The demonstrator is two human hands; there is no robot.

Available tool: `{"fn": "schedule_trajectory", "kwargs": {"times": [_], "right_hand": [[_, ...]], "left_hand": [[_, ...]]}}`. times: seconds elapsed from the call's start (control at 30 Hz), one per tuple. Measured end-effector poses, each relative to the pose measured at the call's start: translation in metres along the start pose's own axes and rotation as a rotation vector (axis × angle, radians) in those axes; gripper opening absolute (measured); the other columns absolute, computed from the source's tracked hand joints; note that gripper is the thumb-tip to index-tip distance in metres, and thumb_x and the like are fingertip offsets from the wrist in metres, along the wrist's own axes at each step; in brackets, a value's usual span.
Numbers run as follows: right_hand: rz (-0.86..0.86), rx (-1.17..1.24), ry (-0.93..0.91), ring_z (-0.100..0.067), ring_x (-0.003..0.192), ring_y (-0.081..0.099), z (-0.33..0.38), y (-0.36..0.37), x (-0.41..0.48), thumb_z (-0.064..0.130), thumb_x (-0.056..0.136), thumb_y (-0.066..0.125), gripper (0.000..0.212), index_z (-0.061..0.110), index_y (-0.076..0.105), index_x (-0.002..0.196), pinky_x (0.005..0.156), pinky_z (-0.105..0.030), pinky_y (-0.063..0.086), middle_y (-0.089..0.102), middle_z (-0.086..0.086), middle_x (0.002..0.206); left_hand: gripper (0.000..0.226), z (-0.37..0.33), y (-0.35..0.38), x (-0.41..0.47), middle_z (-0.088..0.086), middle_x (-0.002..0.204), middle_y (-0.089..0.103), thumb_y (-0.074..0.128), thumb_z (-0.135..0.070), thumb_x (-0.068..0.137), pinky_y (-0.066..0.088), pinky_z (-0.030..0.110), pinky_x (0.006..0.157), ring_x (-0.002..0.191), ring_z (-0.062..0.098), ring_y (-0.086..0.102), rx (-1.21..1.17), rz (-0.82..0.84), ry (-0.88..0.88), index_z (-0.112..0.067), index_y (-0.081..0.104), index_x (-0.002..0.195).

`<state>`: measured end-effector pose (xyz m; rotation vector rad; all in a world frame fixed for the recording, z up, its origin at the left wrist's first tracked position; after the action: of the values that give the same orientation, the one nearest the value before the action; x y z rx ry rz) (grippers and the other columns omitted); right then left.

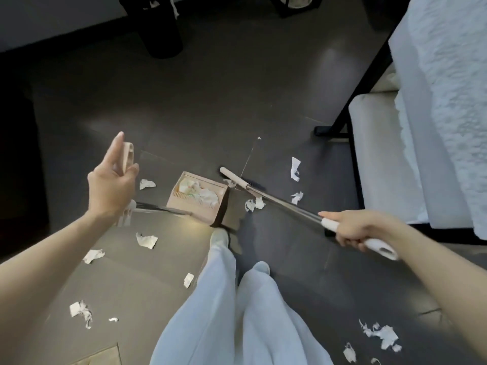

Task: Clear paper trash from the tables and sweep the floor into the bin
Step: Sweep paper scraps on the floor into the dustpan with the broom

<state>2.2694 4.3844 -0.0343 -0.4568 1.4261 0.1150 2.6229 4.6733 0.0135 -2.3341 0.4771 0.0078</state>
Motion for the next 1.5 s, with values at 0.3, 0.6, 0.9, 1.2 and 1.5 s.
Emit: {"fn": "schedule_trajectory", "kwargs": {"times": [0.3, 0.6, 0.9, 1.2, 1.5], "right_hand": [[-0.221, 0.417, 0.022, -0.011, 0.03, 0.036, -0.043, -0.004, -0.024, -0.01, 0.085, 0.046, 0.084, 0.045, 0.028, 0.146, 0.035, -0.018, 0.035, 0.045, -0.003, 0.049], [-0.224, 0.34, 0.131, -0.021, 0.06, 0.046, 0.024, 0.054, 0.017, -0.009, 0.079, 0.044, 0.088, 0.024, 0.013, 0.154, 0.061, -0.033, 0.044, 0.043, -0.001, 0.074], [-0.11, 0.866, 0.116, -0.007, 0.034, 0.035, 0.071, 0.14, -0.008, -0.006, 0.088, 0.042, 0.078, 0.04, 0.024, 0.148, 0.035, -0.016, 0.034, 0.048, 0.0, 0.045], [-0.156, 0.93, 0.064, -0.007, 0.036, 0.035, 0.071, 0.137, -0.043, -0.006, 0.087, 0.049, 0.073, 0.04, 0.037, 0.143, 0.034, -0.016, 0.033, 0.045, 0.002, 0.044], [-0.274, 0.068, 0.036, -0.025, 0.068, 0.058, 0.141, 0.166, -0.023, 0.003, 0.079, 0.039, 0.065, 0.016, 0.035, 0.143, 0.065, -0.032, 0.049, 0.066, -0.006, 0.076]], "left_hand": [[0.064, 0.014, -0.002, -0.034, 0.006, 0.098, 0.064, 0.059, -0.014, 0.092, 0.048, 0.034, 0.084, 0.055, 0.002, 0.049, -0.035, 0.117, 0.019, -0.062, 0.04, 0.129], [0.063, 0.039, -0.026, -0.041, 0.012, 0.081, 0.062, 0.06, -0.009, 0.092, 0.039, 0.009, 0.063, 0.051, 0.005, 0.049, -0.034, 0.286, 0.2, -0.052, 0.043, 0.134], [0.067, 0.076, -0.032, -0.028, -0.004, 0.116, 0.063, 0.06, -0.014, 0.093, 0.039, -0.002, 0.066, 0.08, 0.004, 0.061, -0.047, 0.452, 0.298, -0.067, 0.038, 0.127], [0.065, 0.085, -0.034, -0.009, -0.016, 0.075, 0.058, 0.058, -0.017, 0.094, 0.041, 0.005, 0.052, 0.051, 0.006, 0.049, -0.02, 0.454, 0.364, -0.064, 0.034, 0.132], [0.06, 0.061, -0.01, 0.018, 0.007, 0.128, 0.059, 0.057, -0.016, 0.094, 0.049, 0.011, 0.054, 0.06, -0.007, 0.058, -0.038, 0.48, 0.373, -0.052, 0.037, 0.138]]}}
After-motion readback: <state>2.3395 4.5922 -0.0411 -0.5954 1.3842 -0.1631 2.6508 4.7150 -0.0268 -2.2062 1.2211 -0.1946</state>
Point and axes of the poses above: each hand's wrist, its own x-axis towards the middle knuckle, its own y-axis out of the palm, z = x × y, the point moved 4 cm from there along x, towards the middle knuckle
